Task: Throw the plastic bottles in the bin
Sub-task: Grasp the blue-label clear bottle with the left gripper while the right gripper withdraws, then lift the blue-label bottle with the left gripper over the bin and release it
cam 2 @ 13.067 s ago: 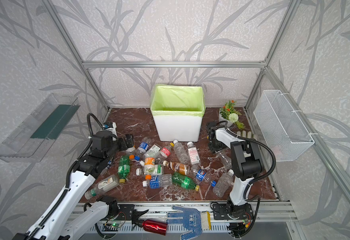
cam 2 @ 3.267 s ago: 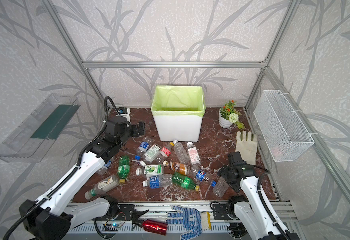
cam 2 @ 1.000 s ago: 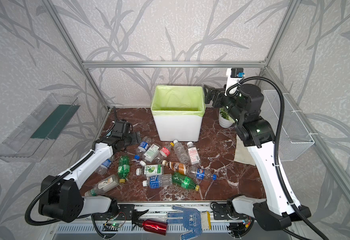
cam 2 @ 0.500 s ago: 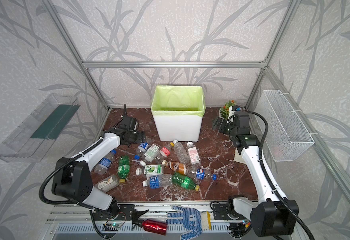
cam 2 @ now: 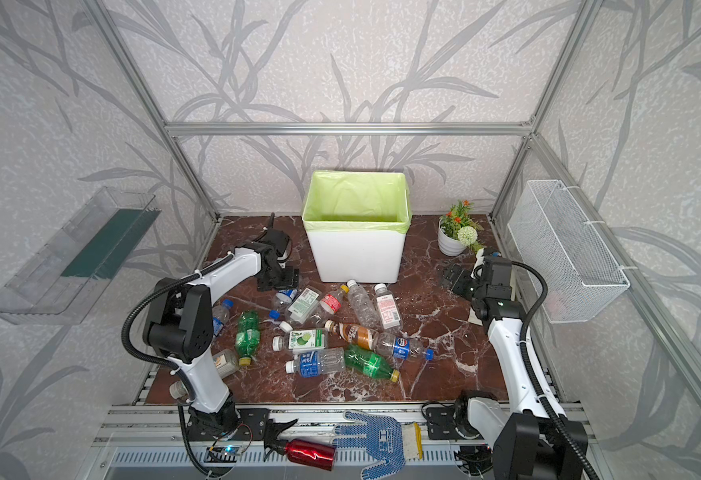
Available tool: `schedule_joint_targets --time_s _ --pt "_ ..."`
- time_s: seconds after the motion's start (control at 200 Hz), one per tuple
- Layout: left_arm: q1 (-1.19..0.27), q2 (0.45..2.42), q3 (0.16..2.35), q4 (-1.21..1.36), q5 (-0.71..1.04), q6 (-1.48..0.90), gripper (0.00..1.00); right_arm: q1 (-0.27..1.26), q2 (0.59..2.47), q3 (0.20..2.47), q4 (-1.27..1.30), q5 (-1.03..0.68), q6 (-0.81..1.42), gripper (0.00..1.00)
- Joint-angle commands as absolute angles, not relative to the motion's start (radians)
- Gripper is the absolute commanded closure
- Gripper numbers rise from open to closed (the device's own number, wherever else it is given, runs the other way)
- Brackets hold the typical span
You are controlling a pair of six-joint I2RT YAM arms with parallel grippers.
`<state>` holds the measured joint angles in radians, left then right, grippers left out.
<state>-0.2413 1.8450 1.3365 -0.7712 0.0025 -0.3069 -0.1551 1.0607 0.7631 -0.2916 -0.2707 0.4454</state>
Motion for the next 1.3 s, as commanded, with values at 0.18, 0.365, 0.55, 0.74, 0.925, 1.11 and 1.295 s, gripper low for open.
schedule_joint_targets --time_s 0.18,0.365,0.55,0.74,0.925,1.11,1.295 --pt "-0.243 1.925 1.402 -0.855 -0.049 -0.314 0.20 -0.201 1.101 0.718 -0.190 -0.359 0.484 0.01" --pt "-0.238 1.970 1.440 -0.862 -0.035 -0.313 0.39 -0.213 1.109 0.716 -0.176 -0.369 0.488 0.01" --pt "-0.219 1.883 1.435 -0.817 0.003 -0.333 0.55 -0.234 1.100 0.712 -0.184 -0.383 0.483 0.01" --pt "-0.190 1.600 1.567 -0.781 -0.115 -0.378 0.62 -0.257 1.073 0.703 -0.189 -0.389 0.480 0.01" --pt "-0.189 1.343 1.641 -0.421 -0.158 -0.345 0.60 -0.265 1.060 0.689 -0.169 -0.395 0.510 0.01" --pt "-0.258 1.440 1.785 -0.236 0.044 -0.407 0.55 -0.267 1.051 0.679 -0.149 -0.418 0.541 0.01" --pt "-0.471 1.984 2.558 -0.822 0.090 -0.259 0.19 -0.266 1.043 0.682 -0.132 -0.475 0.564 0.01"
